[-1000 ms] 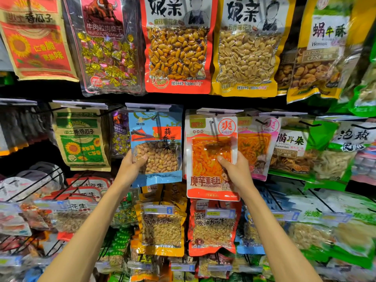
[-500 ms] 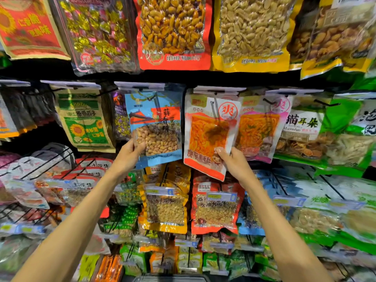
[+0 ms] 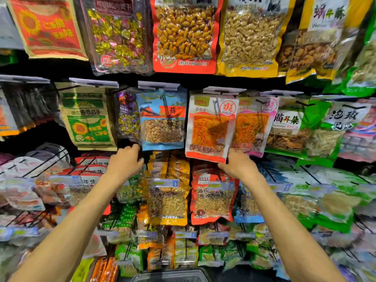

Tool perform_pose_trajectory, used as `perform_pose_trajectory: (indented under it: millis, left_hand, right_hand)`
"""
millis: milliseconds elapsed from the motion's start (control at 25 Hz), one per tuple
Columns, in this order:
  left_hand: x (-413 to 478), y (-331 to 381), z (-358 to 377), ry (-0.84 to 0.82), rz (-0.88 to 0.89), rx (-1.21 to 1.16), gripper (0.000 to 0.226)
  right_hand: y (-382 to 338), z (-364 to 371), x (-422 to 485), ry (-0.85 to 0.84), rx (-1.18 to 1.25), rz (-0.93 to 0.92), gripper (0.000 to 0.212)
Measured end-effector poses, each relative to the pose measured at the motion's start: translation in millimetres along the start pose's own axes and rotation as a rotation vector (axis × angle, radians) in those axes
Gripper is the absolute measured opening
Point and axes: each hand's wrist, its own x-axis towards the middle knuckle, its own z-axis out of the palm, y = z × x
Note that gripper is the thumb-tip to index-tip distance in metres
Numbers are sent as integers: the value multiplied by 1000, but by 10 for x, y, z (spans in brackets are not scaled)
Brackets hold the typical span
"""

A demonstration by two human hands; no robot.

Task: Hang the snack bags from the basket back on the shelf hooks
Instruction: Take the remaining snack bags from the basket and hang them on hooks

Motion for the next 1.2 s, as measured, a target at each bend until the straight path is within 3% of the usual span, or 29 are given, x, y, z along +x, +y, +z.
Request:
perform_pose_trajectory:
  millis: [160, 440, 680, 920, 1200]
  left_hand:
    - [-225, -113, -159, -75, 37, 172, 56]
    - [-794, -415, -318, -111, 104, 238, 59]
    - [-1130, -634, -188, -182, 109, 232, 57]
    - [-1355, -606, 245, -322, 114, 242, 58]
    - [-1702, -547, 1449, -579, 26, 193, 60]
  right_hand:
    - [-353, 3, -424, 80, -206, -41, 70]
    - [-869, 251, -1025, 136, -220, -108, 69]
    - [-1141, 585, -1361, 64, -189, -123, 63]
    - [-1058, 1192, -1349, -95, -188, -136, 58]
    - [-572, 2435, -1250, -416, -244, -186, 60]
